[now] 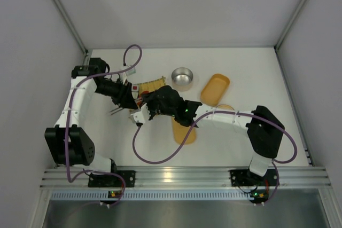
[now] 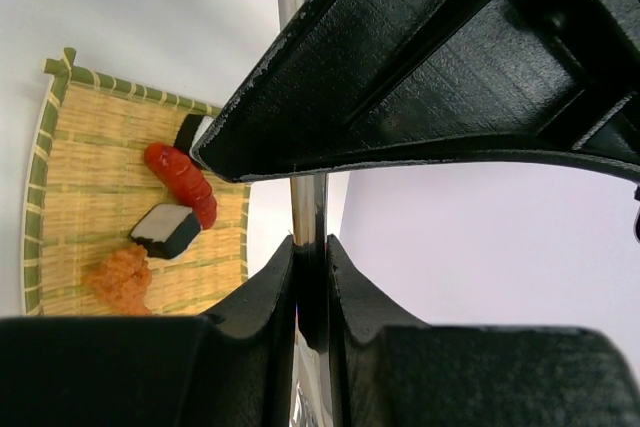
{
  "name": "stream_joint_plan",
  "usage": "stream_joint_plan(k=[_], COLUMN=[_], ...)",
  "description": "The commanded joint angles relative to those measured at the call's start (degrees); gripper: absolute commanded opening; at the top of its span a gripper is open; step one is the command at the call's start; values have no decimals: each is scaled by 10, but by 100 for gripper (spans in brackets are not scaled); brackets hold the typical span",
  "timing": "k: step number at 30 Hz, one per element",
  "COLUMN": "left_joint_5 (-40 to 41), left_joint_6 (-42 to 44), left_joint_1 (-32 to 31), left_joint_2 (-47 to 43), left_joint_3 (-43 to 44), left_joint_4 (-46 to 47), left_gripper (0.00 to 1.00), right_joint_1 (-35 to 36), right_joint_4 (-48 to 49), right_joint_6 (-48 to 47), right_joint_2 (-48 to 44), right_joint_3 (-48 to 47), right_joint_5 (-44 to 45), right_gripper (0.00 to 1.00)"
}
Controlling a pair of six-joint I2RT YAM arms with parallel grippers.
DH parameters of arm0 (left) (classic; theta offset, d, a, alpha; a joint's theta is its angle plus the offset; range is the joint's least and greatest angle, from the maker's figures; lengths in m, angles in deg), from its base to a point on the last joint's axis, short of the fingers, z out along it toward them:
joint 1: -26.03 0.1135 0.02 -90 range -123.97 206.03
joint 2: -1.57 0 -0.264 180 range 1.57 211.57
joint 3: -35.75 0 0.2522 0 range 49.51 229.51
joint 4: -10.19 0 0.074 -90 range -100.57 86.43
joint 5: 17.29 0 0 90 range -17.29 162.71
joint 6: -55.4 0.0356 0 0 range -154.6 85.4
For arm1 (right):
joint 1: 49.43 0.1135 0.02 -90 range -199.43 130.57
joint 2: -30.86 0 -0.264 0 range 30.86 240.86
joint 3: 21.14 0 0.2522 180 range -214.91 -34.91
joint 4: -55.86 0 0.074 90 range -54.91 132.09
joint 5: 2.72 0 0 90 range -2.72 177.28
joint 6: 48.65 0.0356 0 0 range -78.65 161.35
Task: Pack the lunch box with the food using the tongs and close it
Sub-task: Pick up the clamp at the center of the board.
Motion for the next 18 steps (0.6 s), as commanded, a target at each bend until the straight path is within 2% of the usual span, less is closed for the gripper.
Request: stream_joint_plan(k=[1,7,9,12,14,18], left_joint_5=[-30,-21,-20,-8,4,19], left_joint_6=[-13,-17,-14,-2,2,16], left_joint_1=[0,0,1,0,0,0], left_joint_2=[0,-5,-9,-20,-28,-38], left_joint_3=[18,10,10,9,9,15], left_joint_4=[-7,2,1,6,11,12], left_gripper=[40,33,33,46,54,57], right_joint_1=[14,19,19,20,18,18], right_joint_4=[64,65,51,-16,-107,-239], right_joint_6=[-7,-7,-4,20,46,76], right_joint_2=[-34,-36,-33,-21,-5,18], right_joint_3=[-3,0,-10,-52,-100,-173], right_joint_5=[-1,0,1,1,-2,-23], right_gripper=[0,0,0,0,0,0])
